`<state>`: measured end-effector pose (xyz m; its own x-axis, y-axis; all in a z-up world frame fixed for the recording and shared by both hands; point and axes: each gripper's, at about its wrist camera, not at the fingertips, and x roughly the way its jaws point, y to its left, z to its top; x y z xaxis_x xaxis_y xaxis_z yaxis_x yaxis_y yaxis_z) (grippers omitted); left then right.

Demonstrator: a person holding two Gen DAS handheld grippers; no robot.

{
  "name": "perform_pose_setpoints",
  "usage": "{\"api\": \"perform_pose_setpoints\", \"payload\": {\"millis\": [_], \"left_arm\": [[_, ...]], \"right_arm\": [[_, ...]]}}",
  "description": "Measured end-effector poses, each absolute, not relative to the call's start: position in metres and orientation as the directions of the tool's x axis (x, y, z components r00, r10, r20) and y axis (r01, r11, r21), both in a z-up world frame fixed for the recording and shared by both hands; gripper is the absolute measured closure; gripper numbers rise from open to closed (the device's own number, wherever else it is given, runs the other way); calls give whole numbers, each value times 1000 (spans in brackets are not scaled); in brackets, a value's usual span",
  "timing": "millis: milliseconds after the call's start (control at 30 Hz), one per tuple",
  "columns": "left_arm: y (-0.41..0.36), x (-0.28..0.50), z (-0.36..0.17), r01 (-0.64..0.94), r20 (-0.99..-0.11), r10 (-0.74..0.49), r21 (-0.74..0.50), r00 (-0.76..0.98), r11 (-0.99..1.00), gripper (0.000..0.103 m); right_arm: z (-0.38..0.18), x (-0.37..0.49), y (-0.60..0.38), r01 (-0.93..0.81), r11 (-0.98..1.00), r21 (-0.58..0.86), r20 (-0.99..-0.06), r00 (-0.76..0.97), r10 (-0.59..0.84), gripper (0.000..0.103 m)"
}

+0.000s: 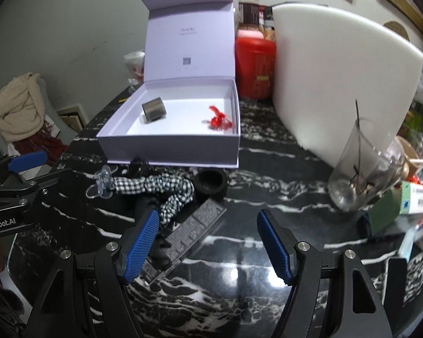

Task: Organize rigid objects
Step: 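Grasp the black product box with the right tool while the left tool grasps the clear slipper holder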

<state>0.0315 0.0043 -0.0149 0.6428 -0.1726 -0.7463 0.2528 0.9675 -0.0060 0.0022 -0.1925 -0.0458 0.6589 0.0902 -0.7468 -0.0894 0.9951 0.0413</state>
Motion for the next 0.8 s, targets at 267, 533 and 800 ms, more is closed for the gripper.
{"api": "perform_pose_setpoints", "payload": {"millis": [267, 533, 800], "left_arm": [[14, 41, -43, 231, -774, -190, -58, 605, 971, 24], [19, 59, -58, 218, -777, -181, -58, 603, 974, 24], [18, 76, -63, 232, -767, -197, -65, 611, 971, 25]], "right_arm": [[-66, 12, -204, -66, 995, 71, -779, 620, 97, 31], [-80, 24, -205, -67, 995, 72, -805, 584, 98, 32], [-94, 34, -197, -99, 990, 99, -823, 551, 137, 32]]}}
